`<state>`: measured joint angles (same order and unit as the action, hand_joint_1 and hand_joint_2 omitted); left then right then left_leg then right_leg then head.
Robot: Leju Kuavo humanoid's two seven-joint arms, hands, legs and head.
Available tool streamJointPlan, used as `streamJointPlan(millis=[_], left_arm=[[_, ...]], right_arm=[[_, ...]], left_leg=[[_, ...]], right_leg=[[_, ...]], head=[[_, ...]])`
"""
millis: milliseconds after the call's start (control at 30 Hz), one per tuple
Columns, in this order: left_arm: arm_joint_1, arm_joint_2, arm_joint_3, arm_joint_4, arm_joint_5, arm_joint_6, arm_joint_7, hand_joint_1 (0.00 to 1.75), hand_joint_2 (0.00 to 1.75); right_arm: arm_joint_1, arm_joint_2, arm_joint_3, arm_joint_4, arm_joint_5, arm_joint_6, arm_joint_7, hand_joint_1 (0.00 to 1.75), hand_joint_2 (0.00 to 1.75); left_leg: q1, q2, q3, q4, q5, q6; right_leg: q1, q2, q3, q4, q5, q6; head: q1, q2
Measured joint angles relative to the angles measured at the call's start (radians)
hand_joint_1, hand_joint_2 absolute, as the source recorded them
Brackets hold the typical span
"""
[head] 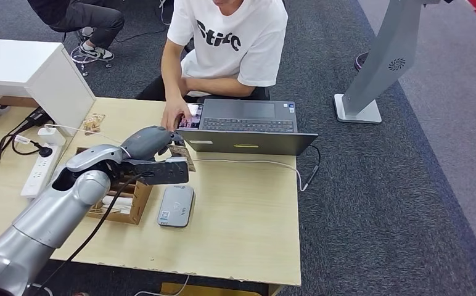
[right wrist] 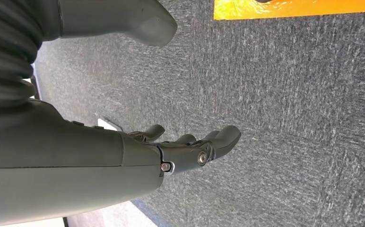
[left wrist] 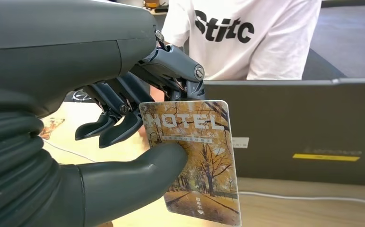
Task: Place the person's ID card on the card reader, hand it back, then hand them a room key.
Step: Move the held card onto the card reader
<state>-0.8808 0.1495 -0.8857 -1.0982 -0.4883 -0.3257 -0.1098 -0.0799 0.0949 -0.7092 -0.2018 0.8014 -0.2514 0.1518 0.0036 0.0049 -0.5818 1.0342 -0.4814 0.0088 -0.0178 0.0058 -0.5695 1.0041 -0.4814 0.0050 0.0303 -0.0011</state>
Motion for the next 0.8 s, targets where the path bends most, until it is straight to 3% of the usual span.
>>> streamJointPlan(millis=[367, 800], left_arm=[[0.020, -0.015, -0.080, 0.043, 0.000, 0.044, -0.002, 1.75, 1.75], [0.066, -0.033, -0.116, 0.206, -0.029, 0.089, -0.007, 1.75, 1.75]], right_arm=[[-0.001, 0.007, 0.000, 0.000, 0.023, 0.002, 0.001, 0.00, 1.75], [-0.002, 0.013, -0.003, 0.000, 0.047, 0.009, 0.006, 0.00, 1.75]], left_leg=[[0.000, 0.000, 0.000, 0.000, 0.000, 0.000], [0.000, 0.000, 0.000, 0.000, 0.000, 0.000]], right_leg=[[0.000, 0.000, 0.000, 0.000, 0.000, 0.000], [0.000, 0.000, 0.000, 0.000, 0.000, 0.000]], head=[[0.000, 0.000], [0.000, 0.000]])
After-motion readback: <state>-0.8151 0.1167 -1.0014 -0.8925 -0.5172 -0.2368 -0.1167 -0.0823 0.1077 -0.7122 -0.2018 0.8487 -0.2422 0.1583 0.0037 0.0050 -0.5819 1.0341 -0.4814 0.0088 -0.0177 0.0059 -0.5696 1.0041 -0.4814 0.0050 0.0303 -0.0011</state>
